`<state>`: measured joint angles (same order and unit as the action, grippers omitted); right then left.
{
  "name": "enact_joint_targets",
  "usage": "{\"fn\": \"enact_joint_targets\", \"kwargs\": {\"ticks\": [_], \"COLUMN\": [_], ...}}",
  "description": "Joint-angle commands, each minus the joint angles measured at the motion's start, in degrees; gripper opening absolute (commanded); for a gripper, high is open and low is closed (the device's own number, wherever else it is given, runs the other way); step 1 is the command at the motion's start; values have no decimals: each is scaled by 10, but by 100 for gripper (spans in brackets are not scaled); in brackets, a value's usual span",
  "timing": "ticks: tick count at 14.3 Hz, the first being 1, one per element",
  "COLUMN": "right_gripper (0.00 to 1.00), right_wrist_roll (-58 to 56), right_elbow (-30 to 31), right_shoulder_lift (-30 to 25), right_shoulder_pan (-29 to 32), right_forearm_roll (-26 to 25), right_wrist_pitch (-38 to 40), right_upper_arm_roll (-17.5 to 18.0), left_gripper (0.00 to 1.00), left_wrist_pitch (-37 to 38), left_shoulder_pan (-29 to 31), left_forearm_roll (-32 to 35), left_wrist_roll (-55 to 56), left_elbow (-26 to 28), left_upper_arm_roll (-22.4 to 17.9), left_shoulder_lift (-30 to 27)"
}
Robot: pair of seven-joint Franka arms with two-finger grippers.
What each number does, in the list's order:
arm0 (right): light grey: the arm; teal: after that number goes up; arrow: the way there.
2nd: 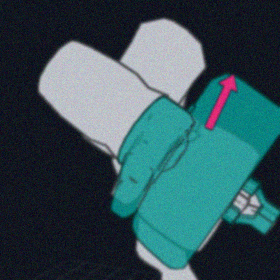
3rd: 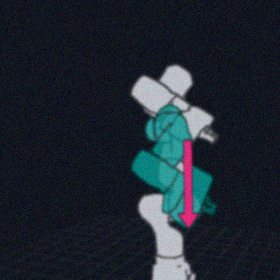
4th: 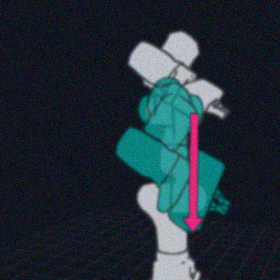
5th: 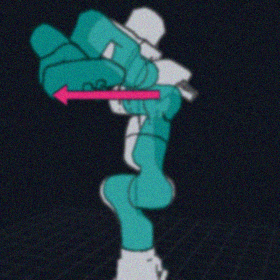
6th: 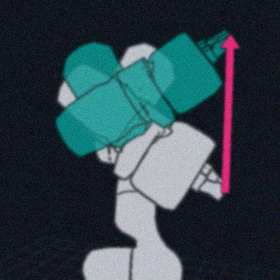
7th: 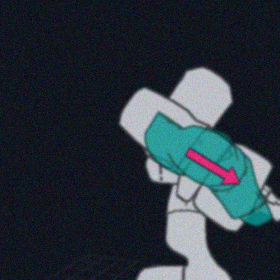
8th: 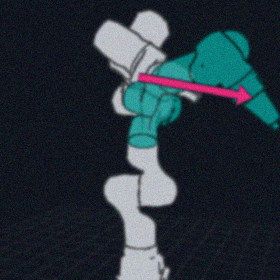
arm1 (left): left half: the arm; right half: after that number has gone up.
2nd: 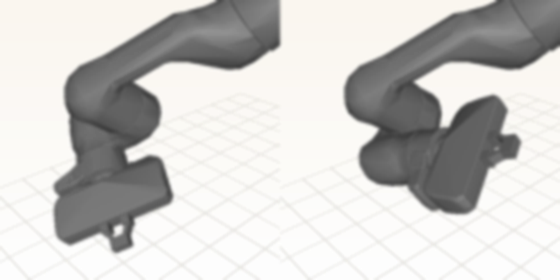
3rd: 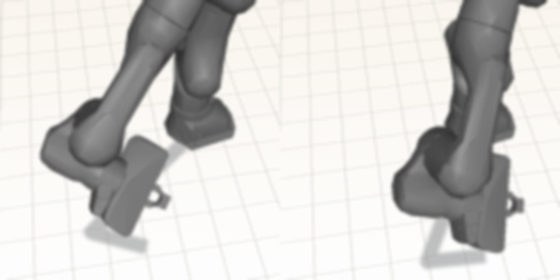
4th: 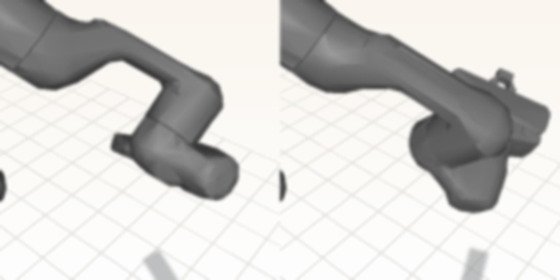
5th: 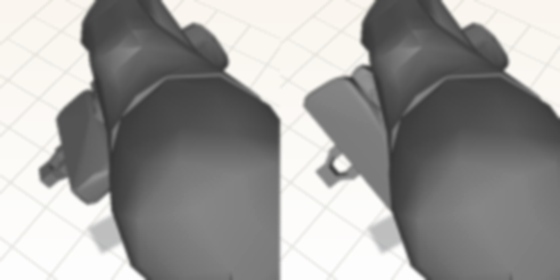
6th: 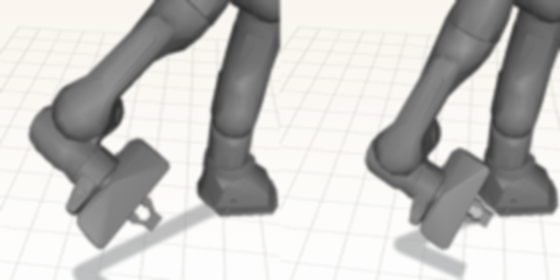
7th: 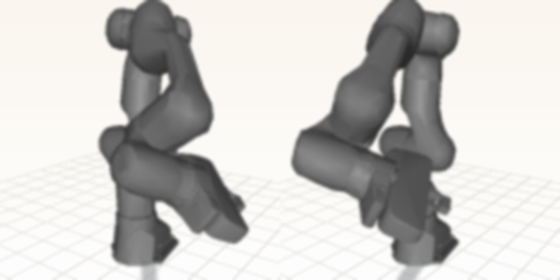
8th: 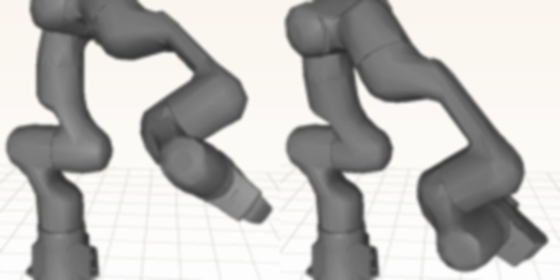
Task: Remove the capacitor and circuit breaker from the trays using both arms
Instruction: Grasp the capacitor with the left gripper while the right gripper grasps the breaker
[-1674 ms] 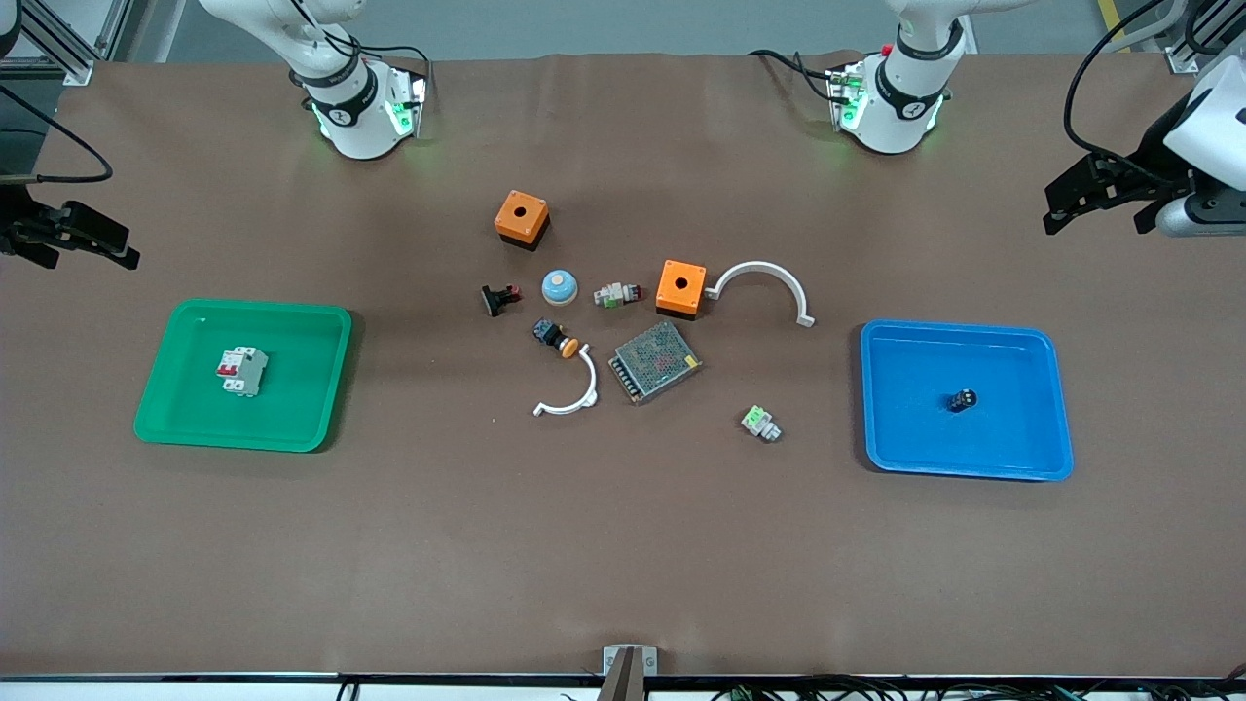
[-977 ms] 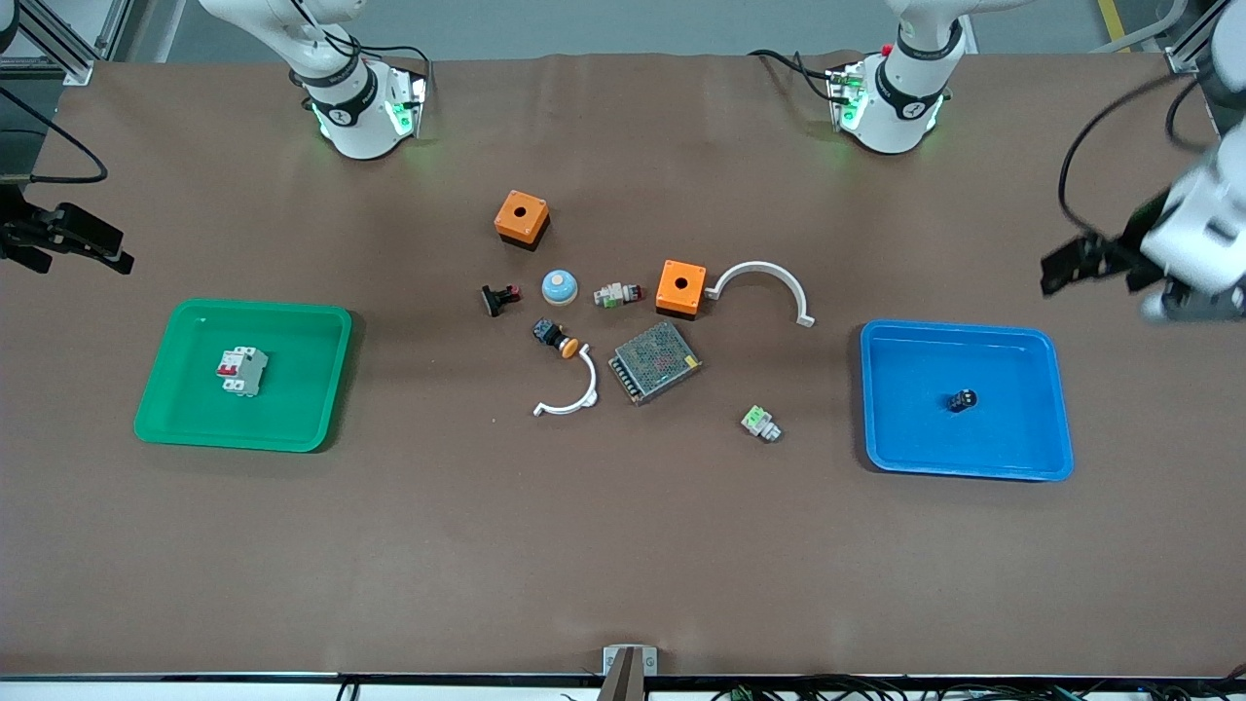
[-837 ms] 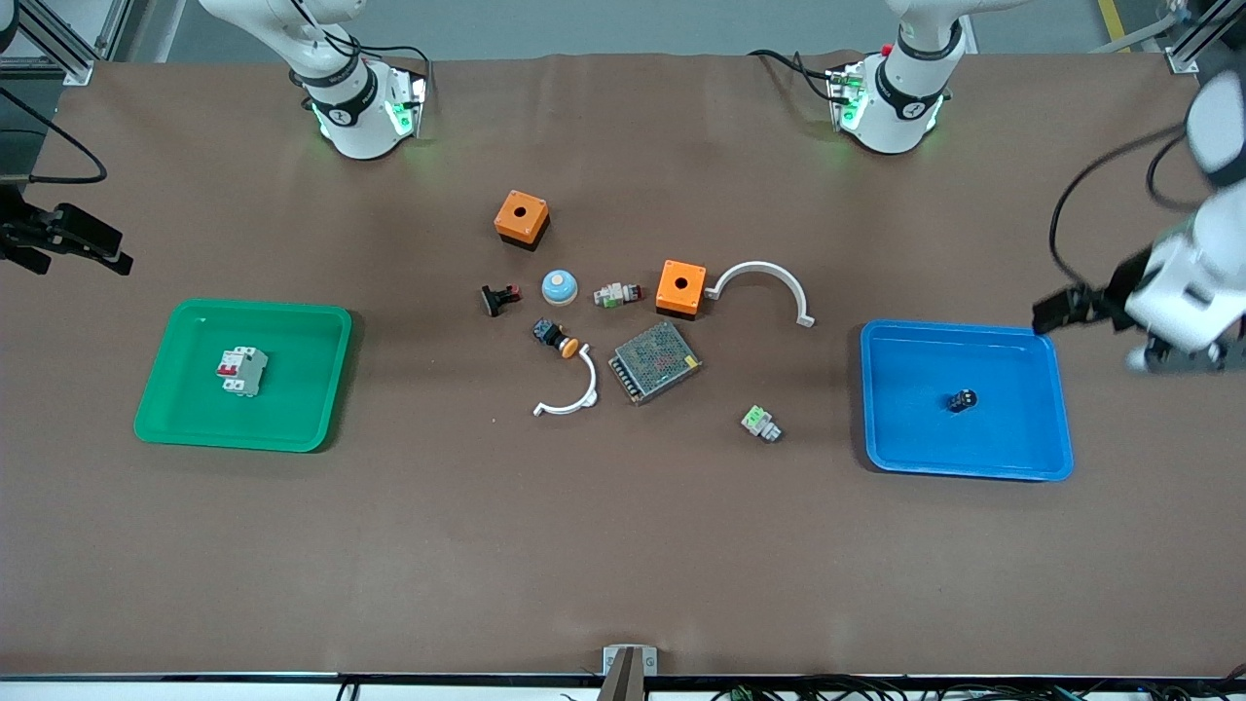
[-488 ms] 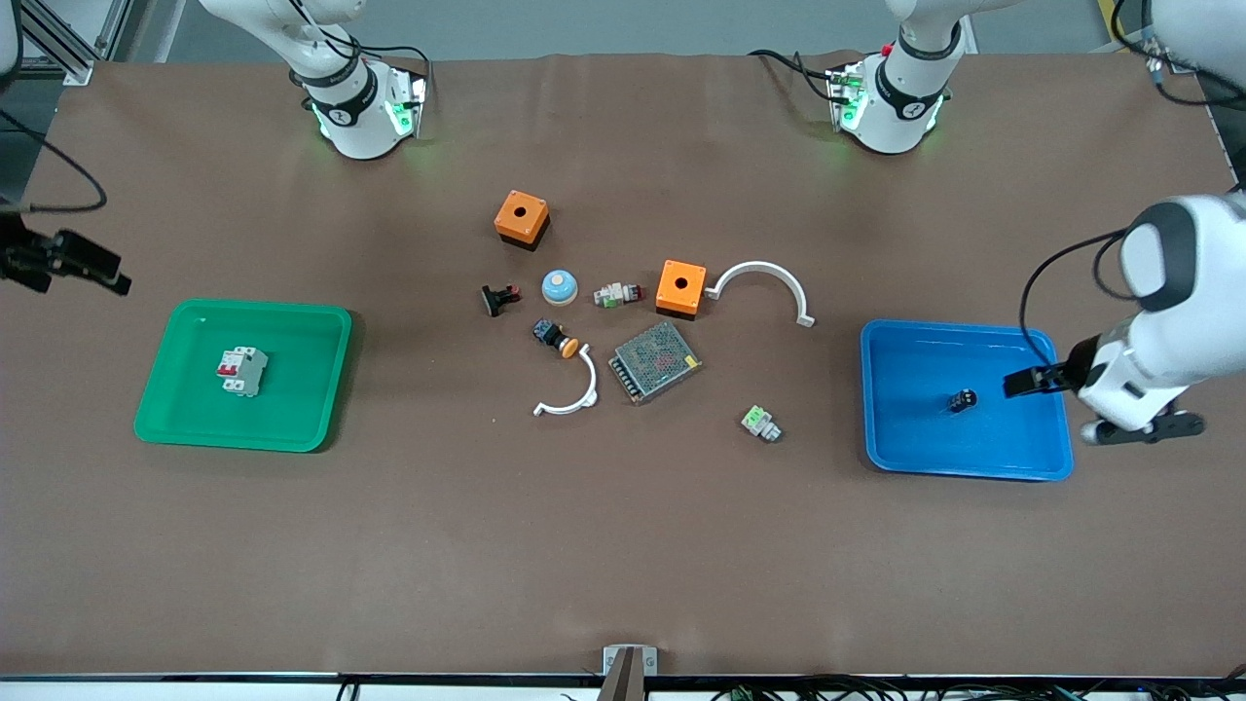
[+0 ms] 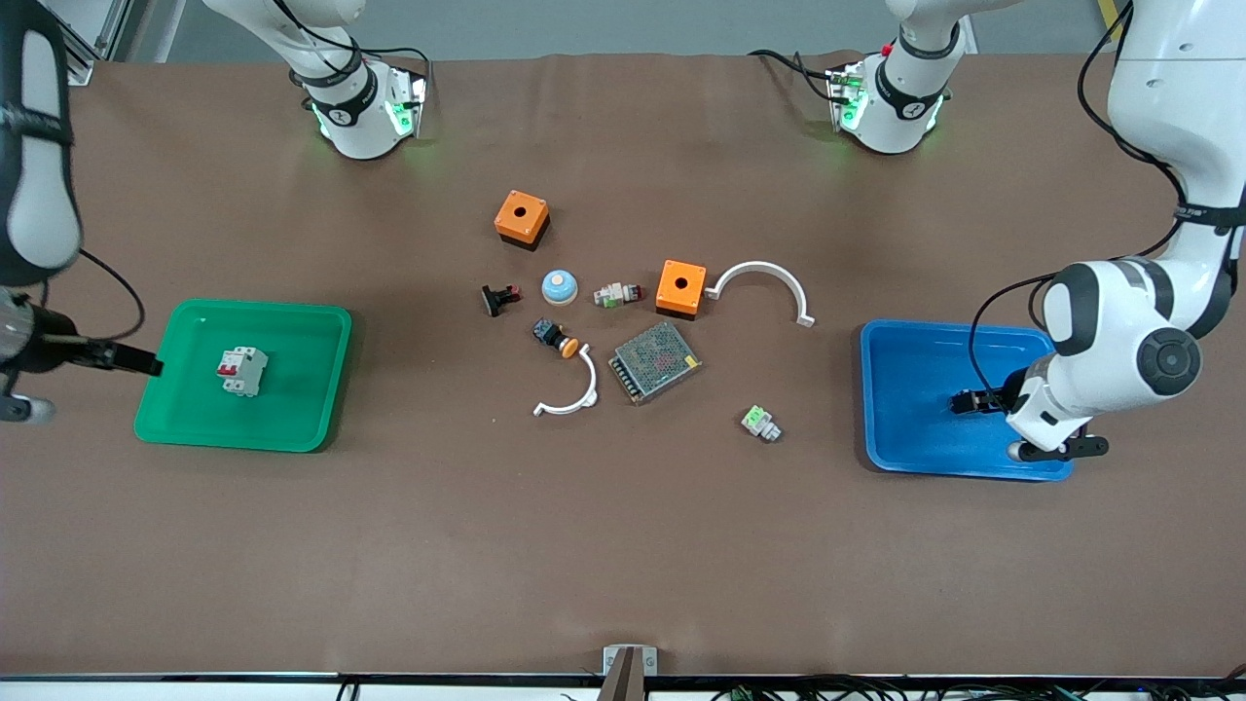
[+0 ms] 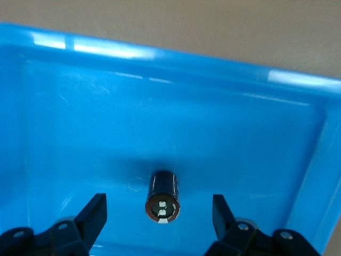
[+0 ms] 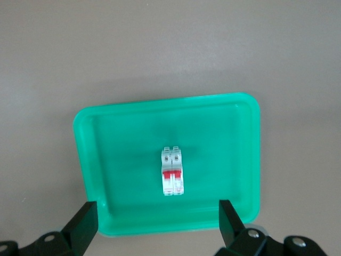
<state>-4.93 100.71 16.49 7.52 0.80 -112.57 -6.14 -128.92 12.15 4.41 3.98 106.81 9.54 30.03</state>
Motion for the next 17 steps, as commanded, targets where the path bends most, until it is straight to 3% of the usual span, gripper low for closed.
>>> {"fn": "enact_joint_targets", "kwargs": {"ticks": [1, 3, 5, 8, 10, 12, 13, 14, 15, 16, 17], "right_gripper": [100, 100, 100, 100, 99, 92, 81, 51, 14, 0, 0], "right_wrist_roll": [-1, -10, -25, -26, -26, -26, -26, -32, -39, -41, -43], "right_elbow": [120, 197, 252, 280, 281, 281, 280, 280, 280, 279, 276], "right_shoulder_lift": [-17, -17, -8, 25, 42, 47, 46, 46, 46, 46, 45], "right_shoulder_pan": [6, 5, 7, 10, 13, 17, 17, 17, 18, 19, 18], "right_forearm_roll": [5, 5, 5, 6, 6, 6, 6, 6, 6, 6, 6], "right_wrist_pitch": [-120, -224, -321, -370, -373, -371, -367, -365, -366, -365, -364], "right_upper_arm_roll": [7, 7, 7, 8, 8, 8, 8, 8, 8, 8, 8], "left_gripper": [71, 58, 52, 43, 26, 2, 0, 0, 0, 0, 0], "left_wrist_pitch": [-6, -6, -6, -6, -6, -6, -3, 0, 10, 32, 56], "left_shoulder_pan": [2, 1, 2, 1, 1, -4, -6, -6, -6, -6, -6], "left_forearm_roll": [14, 14, 14, 14, 14, 16, 16, 16, 15, 15, 15], "left_wrist_roll": [2, 3, 2, 2, -1, -3, -3, 2, 8, 18, 44], "left_elbow": [6, 7, 6, 5, 5, 4, 2, 1, 0, 0, -1], "left_upper_arm_roll": [2, 2, 2, 2, 2, 3, 7, 14, 32, 49, 65], "left_shoulder_lift": [10, 16, 23, 25, 27, 26, 18, 7, -8, -22, -35]}}
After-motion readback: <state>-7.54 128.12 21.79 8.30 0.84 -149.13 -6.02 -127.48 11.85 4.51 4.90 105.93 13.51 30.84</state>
